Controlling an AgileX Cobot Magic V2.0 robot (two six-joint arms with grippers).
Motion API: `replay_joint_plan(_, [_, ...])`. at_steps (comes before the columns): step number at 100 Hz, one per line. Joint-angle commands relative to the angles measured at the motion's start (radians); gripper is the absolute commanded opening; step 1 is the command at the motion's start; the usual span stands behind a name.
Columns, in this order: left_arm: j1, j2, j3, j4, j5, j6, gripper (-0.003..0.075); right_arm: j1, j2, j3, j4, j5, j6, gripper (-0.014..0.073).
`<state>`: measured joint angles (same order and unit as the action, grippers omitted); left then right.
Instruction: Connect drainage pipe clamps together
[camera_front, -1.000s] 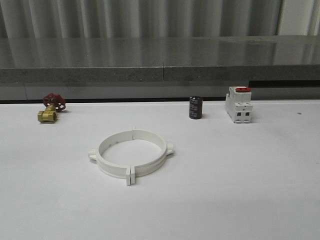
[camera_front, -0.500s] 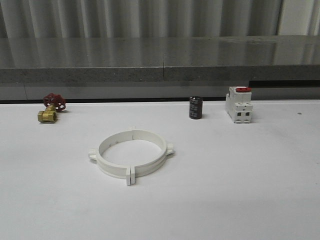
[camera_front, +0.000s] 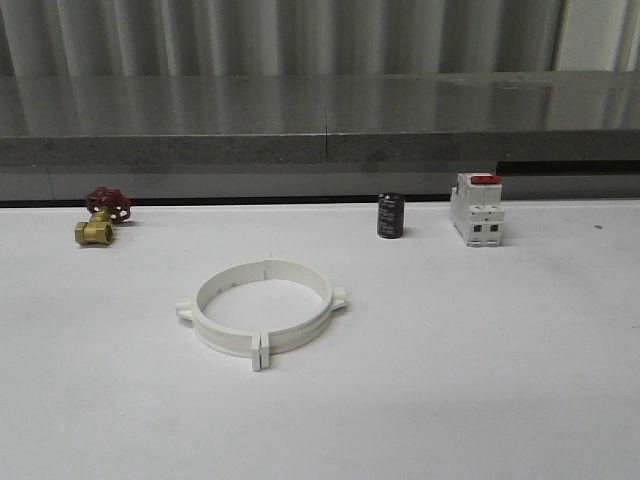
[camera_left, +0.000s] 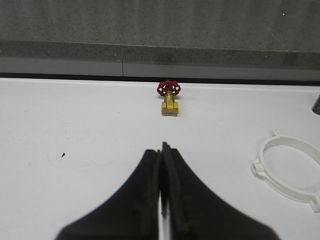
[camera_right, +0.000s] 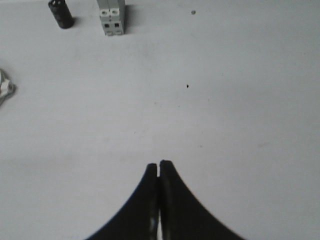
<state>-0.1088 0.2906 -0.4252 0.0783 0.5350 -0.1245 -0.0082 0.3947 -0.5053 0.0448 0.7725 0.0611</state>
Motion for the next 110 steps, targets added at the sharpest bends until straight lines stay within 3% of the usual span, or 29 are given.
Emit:
replay_joint_plan(1, [-0.007,0.007,-0.025,-0.007,-0.077,0.0,-0.0021,0.004,-0.02,0.046,-0.012,-0.208,-0.014,-0.0068])
replay_joint_plan(27, [-0.007,0.007,-0.025,-0.007,-0.077,0.0,-0.0021,0.004,-0.177,0.336,-0.012,-0.649,-0.013,-0.0068])
replay_joint_plan(41, [-0.007,0.007,-0.025,-0.007,-0.077,0.0,-0.0021,0.004,-0.27,0.455,-0.012,-0.772,-0.012,-0.0068])
replay_joint_plan(65, [-0.007,0.007,-0.025,-0.007,-0.077,0.0,-0.0021,0.004,-0.428,0.515,-0.012,-0.772,-0.01,-0.0068])
replay_joint_plan(110, [-0.007,0.007,-0.025,-0.007,-0.079,0.0,-0.0021,0.061,-0.425,0.515,-0.012,-0.784,-0.003,-0.0068])
